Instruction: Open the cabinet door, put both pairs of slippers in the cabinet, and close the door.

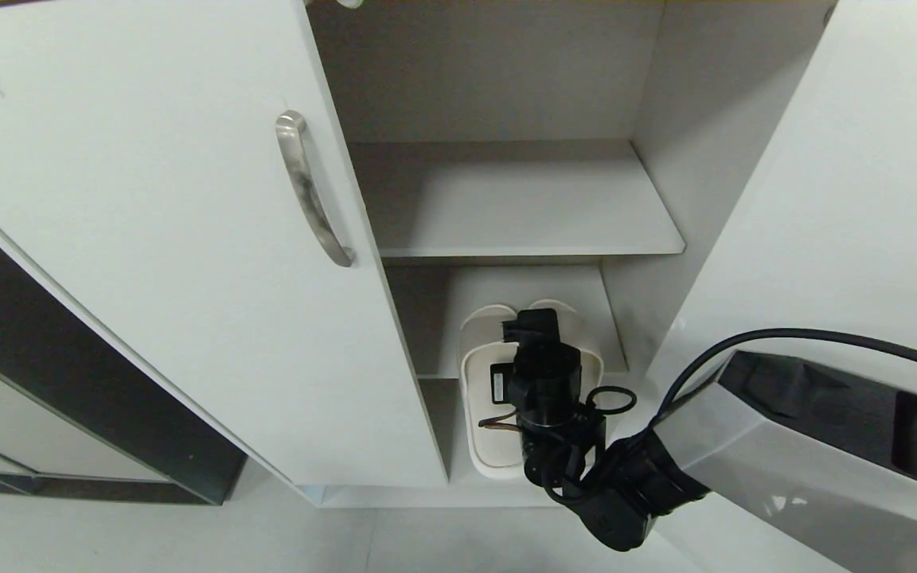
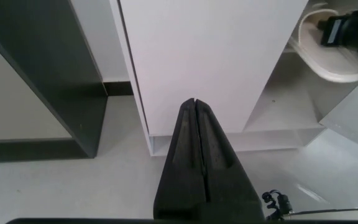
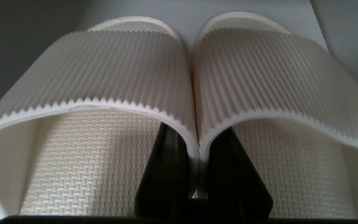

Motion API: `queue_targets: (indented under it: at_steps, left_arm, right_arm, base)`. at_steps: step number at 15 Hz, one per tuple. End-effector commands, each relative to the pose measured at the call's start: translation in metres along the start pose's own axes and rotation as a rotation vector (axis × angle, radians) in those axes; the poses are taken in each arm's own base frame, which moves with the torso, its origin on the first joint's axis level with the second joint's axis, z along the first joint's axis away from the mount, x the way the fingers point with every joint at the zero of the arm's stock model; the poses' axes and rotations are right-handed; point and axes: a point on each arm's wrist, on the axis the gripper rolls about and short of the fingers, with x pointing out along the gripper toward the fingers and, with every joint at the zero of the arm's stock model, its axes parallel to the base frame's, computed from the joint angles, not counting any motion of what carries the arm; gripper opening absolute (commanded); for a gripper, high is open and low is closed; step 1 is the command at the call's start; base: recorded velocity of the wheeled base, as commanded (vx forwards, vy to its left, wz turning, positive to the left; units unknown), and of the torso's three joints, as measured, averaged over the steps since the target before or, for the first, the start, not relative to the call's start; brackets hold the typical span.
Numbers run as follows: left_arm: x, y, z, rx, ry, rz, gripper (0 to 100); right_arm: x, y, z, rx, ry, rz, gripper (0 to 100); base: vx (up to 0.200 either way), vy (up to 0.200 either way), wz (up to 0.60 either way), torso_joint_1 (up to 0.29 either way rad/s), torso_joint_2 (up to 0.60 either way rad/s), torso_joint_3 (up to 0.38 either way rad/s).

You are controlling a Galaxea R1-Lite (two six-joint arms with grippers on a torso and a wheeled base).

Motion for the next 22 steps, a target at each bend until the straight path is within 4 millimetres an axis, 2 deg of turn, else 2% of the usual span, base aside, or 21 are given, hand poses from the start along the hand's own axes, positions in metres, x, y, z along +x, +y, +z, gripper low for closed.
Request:
queue_targets:
  at_steps: [1, 8, 13, 16, 22]
  left_arm:
    - [0.000, 0.000, 0.000, 0.000, 0.001, 0.000, 0]
    - [0.000, 0.000, 0.000, 0.000, 0.001, 0.000, 0]
    - [0.000, 0.000, 0.000, -0.001, -0.001, 0.000, 0]
    - [0.000, 0.000, 0.000, -0.001, -0.001, 0.000, 0]
    - [0.000, 0.000, 0.000, -0.001, -0.001, 0.000, 0]
  right_arm:
    - [0.019, 0.002, -0.011, -0.016, 0.014, -0.026, 0]
    - [0.079, 0.005, 0.008, 0.016, -0.023, -0.089, 0]
    - [0.096, 0.002, 0.029, 0.030, -0.039, -0.108, 0]
    - [0.106, -0.004, 0.028, 0.036, -0.047, -0.129, 0]
    - [0.111, -0.002, 0.022, 0.028, -0.035, -0.125, 0]
  base:
    - [0.000, 0.000, 0.00, 0.000, 0.00, 0.000]
    - [0.000, 0.000, 0.00, 0.000, 0.00, 0.000]
    - [0.000, 0.000, 0.00, 0.000, 0.00, 0.000]
    - [0.000, 0.000, 0.00, 0.000, 0.00, 0.000]
    - [0.000, 0.000, 0.00, 0.000, 0.00, 0.000]
